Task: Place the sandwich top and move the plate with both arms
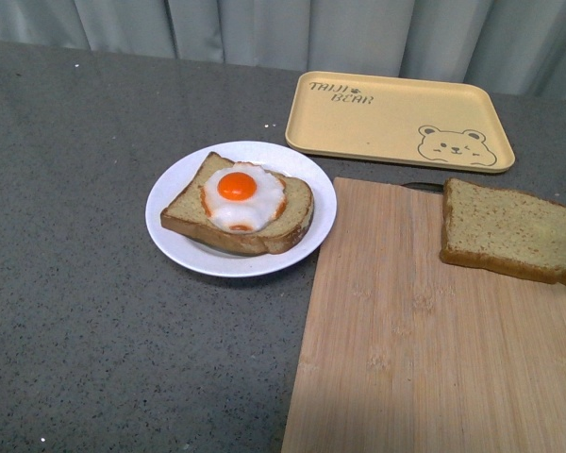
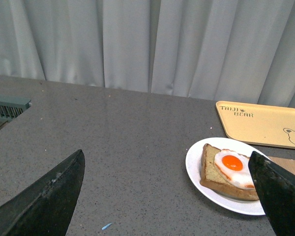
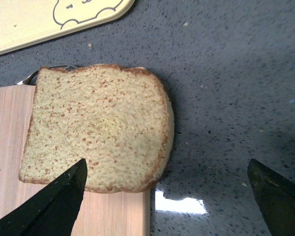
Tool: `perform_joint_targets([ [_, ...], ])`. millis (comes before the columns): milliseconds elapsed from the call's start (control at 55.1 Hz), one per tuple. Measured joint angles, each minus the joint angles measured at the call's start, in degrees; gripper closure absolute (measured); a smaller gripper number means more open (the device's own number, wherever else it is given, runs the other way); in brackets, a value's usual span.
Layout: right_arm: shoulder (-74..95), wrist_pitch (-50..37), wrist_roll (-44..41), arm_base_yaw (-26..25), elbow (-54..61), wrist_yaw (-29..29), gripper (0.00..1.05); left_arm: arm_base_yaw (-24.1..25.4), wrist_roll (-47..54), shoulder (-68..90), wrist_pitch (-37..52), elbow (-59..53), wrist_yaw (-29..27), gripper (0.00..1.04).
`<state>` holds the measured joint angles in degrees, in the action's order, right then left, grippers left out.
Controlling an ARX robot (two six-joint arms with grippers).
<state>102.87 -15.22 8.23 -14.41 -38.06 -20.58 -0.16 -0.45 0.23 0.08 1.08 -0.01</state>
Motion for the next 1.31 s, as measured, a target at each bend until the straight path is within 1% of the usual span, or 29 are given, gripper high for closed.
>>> perform_joint_targets([
  [308, 12.07, 6.19, 6.12, 3.08, -10.45, -3.45, 0.09, 0.00, 0.00, 0.00, 0.00, 0.00, 0.00, 0.07],
  [345, 13.18, 6.64, 6.86, 3.43, -11.50, -3.78, 0.11, 0.00, 0.00, 0.00, 0.00, 0.00, 0.00, 0.07],
  [417, 14.86, 8.04, 7.21, 3.87, -13.25, -3.45, 0.23, 0.00, 0.00, 0.00, 0.00, 0.00, 0.00, 0.07],
  [599, 15.96, 9.68, 7.43, 4.09, -15.21, -2.93, 0.60, 0.00, 0.00, 0.00, 0.00, 0.00, 0.00, 0.07],
  [708, 15.28, 10.08, 7.45, 4.09, -15.26, -2.64, 0.75, 0.00, 0.00, 0.00, 0.00, 0.00, 0.00, 0.07],
  [726, 14.82, 10.32, 7.48, 4.09, -15.23, -2.51, 0.80, 0.00, 0.00, 0.00, 0.00, 0.00, 0.00, 0.07],
  [816, 12.00, 10.34, 8.04, 4.35, -14.43, -2.71, 0.96, 0.00, 0.00, 0.00, 0.00, 0.00, 0.00, 0.07],
  [871, 9.25, 8.81, 9.70, 4.85, -13.16, -4.26, 1.02, 0.00, 0.00, 0.00, 0.00, 0.00, 0.00, 0.07],
  [980, 4.92, 5.75, 13.53, 6.16, -11.15, -7.48, 1.02, 0.00, 0.00, 0.00, 0.00, 0.00, 0.00, 0.07],
  [1089, 0.57, -0.55, 19.41, 8.70, -8.26, -12.22, 1.02, 0.00, 0.00, 0.00, 0.00, 0.00, 0.00, 0.07],
  [1161, -1.57, -7.04, 26.12, 13.03, -6.27, -14.75, 1.02, 0.00, 0.00, 0.00, 0.00, 0.00, 0.00, 0.07],
  [1252, -0.87, -12.74, 33.20, 18.82, -5.86, -13.55, 1.02, 0.00, 0.00, 0.00, 0.00, 0.00, 0.00, 0.07],
  [1306, 0.17, -14.93, 36.35, 21.44, -6.19, -12.66, 1.02, 0.00, 0.00, 0.00, 0.00, 0.00, 0.00, 0.07],
])
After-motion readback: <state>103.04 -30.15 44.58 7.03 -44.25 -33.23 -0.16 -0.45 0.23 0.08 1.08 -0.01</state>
